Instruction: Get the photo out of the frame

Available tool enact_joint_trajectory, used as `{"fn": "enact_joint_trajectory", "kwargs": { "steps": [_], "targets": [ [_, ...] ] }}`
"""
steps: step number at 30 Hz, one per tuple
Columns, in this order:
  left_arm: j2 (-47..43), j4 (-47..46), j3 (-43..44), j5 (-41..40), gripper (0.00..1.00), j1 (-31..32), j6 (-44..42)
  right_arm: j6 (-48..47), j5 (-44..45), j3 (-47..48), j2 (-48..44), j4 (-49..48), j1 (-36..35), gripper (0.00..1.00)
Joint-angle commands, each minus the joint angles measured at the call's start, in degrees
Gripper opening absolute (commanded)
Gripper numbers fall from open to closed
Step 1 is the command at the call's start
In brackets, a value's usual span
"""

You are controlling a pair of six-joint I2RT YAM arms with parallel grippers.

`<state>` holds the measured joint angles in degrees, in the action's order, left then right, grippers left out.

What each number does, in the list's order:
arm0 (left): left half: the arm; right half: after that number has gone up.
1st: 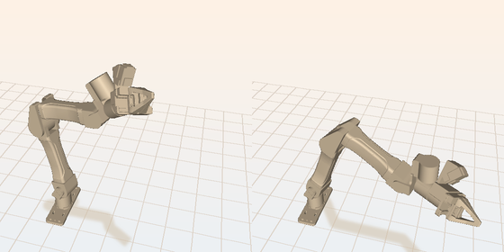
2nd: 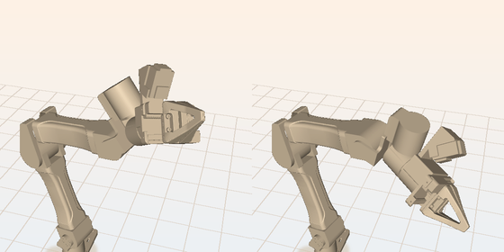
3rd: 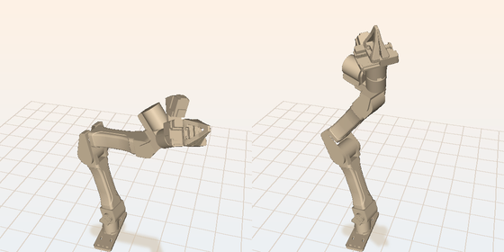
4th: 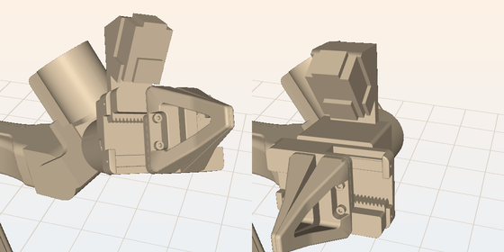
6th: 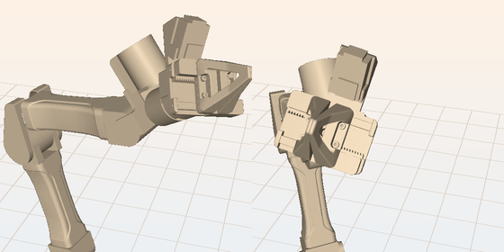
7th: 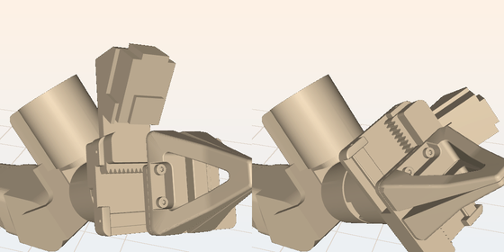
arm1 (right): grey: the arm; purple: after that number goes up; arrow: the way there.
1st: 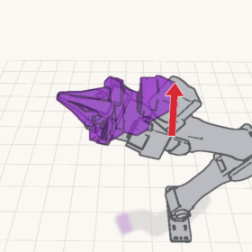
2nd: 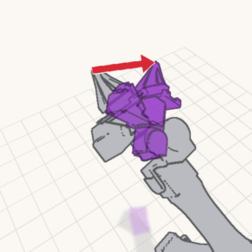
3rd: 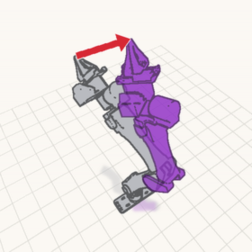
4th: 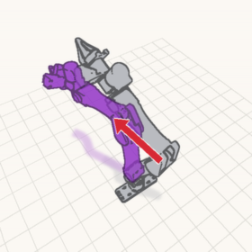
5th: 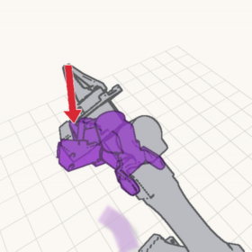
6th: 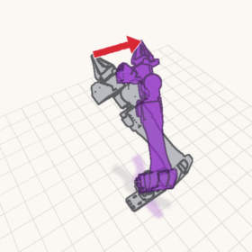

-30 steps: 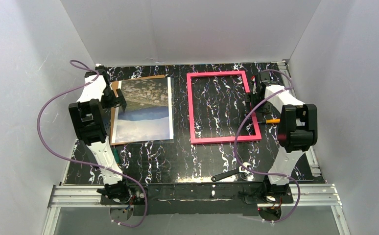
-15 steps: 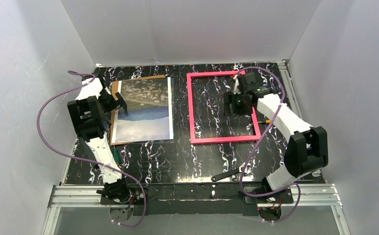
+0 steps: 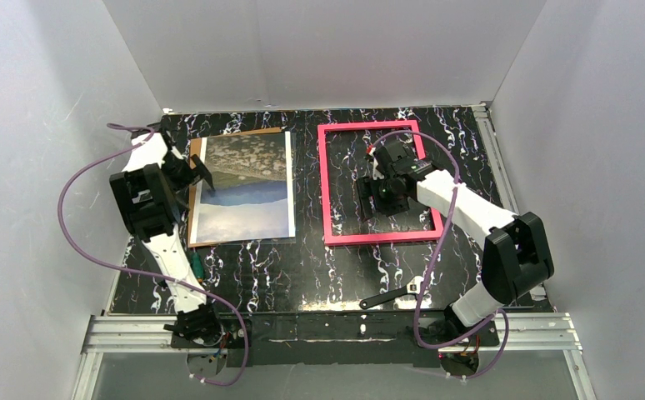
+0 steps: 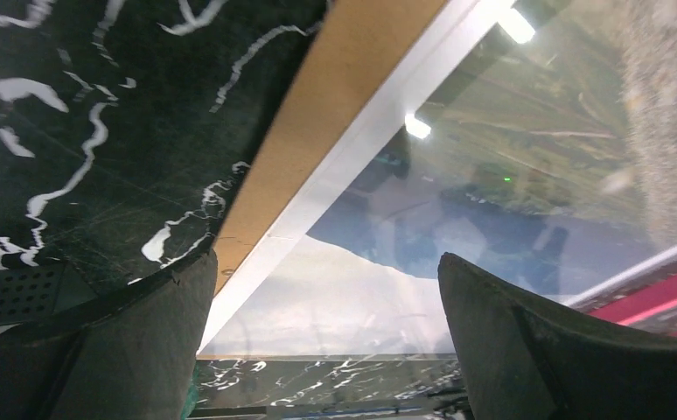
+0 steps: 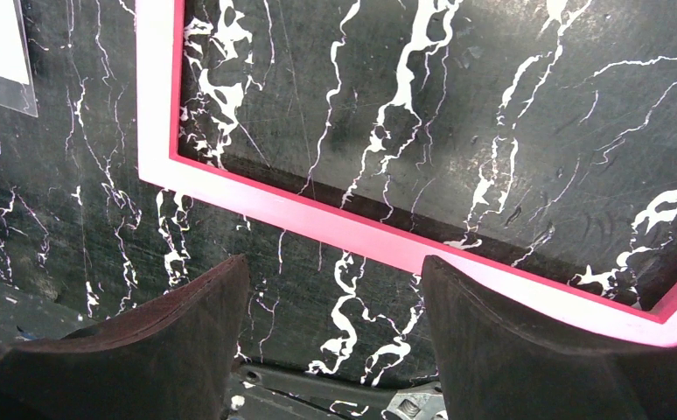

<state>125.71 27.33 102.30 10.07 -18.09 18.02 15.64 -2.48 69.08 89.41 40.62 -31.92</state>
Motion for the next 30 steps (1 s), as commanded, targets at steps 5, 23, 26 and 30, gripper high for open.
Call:
{"fn": "enact_joint_trajectory", "kwargs": {
  "steps": [5,23,26,30],
  "targets": [
    [2.36,7.25,3.11,8.3,0.98,-3.17,1.94,1.53,1.72,-0.93,-3.88,1.36,-0.64,0.79],
    [5.17,4.63,3.17,16.41,0.79,-2.42,4.11,2.28,1.71,-2.38,-4.94,1.32,-1.54,0.79],
    [3.9,3.29,2.92,17.32,0.75,-0.85,4.39,2.2,1.61,-2.29,-4.12,0.96,-1.87,0.79],
    [2.65,2.43,2.57,17.61,0.75,1.35,5.1,1.86,1.9,-1.86,-3.08,1.28,-2.0,0.79]
  ]
}}
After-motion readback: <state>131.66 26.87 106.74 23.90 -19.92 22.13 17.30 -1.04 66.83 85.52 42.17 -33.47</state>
